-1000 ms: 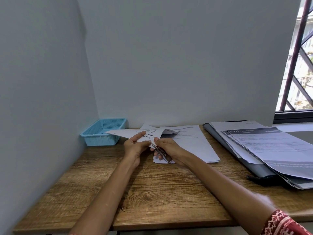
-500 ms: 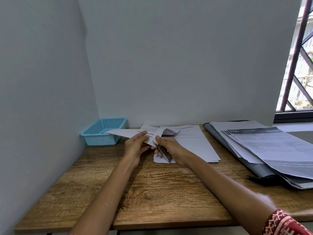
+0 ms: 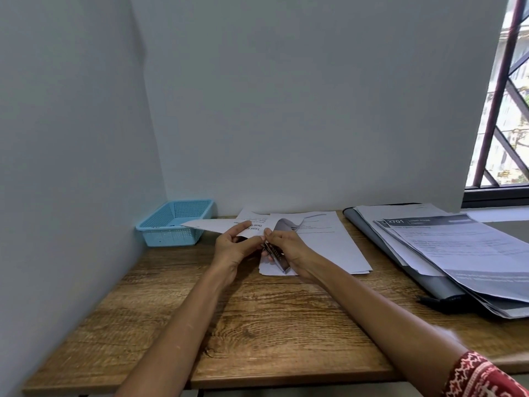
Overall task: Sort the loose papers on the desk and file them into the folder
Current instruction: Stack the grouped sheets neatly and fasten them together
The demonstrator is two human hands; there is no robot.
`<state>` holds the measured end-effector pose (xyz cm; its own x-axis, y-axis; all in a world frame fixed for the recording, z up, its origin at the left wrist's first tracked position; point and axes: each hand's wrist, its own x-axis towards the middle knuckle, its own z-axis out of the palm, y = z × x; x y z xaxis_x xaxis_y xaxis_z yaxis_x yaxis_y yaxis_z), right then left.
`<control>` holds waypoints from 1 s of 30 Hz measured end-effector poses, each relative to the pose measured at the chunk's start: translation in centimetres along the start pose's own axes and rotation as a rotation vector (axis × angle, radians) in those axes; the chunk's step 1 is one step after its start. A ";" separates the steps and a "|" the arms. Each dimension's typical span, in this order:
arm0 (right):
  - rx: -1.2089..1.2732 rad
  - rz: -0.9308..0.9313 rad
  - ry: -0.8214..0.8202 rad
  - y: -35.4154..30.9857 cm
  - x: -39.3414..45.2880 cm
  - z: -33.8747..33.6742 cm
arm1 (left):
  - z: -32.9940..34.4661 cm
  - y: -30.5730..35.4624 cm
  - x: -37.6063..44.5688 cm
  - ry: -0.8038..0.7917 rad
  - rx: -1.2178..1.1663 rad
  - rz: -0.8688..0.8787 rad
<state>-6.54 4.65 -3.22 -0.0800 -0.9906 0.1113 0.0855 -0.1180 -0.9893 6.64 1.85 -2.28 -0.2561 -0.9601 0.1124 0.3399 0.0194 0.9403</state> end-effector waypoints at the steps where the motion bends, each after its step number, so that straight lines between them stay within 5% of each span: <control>1: -0.011 -0.009 0.004 0.1 0.1 0.0 | 0.0 -0.1 0.0 0.007 0.006 0.005; 16: -0.115 0.124 -0.030 -1.0 -0.2 -0.1 | -0.2 -0.3 0.6 0.014 -0.030 0.028; 24: -0.586 0.074 -0.051 -3.5 -1.2 -3.9 | -0.8 -0.7 1.2 0.168 0.038 0.039; 30: -1.440 0.061 0.288 -1.4 0.9 -8.4 | -0.9 -0.8 1.1 0.171 0.068 0.029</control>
<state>-15.11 4.47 -2.56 -0.3182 -0.9234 0.2148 -0.9321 0.2632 -0.2489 6.88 0.50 -3.21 -0.0880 -0.9921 0.0888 0.2814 0.0608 0.9577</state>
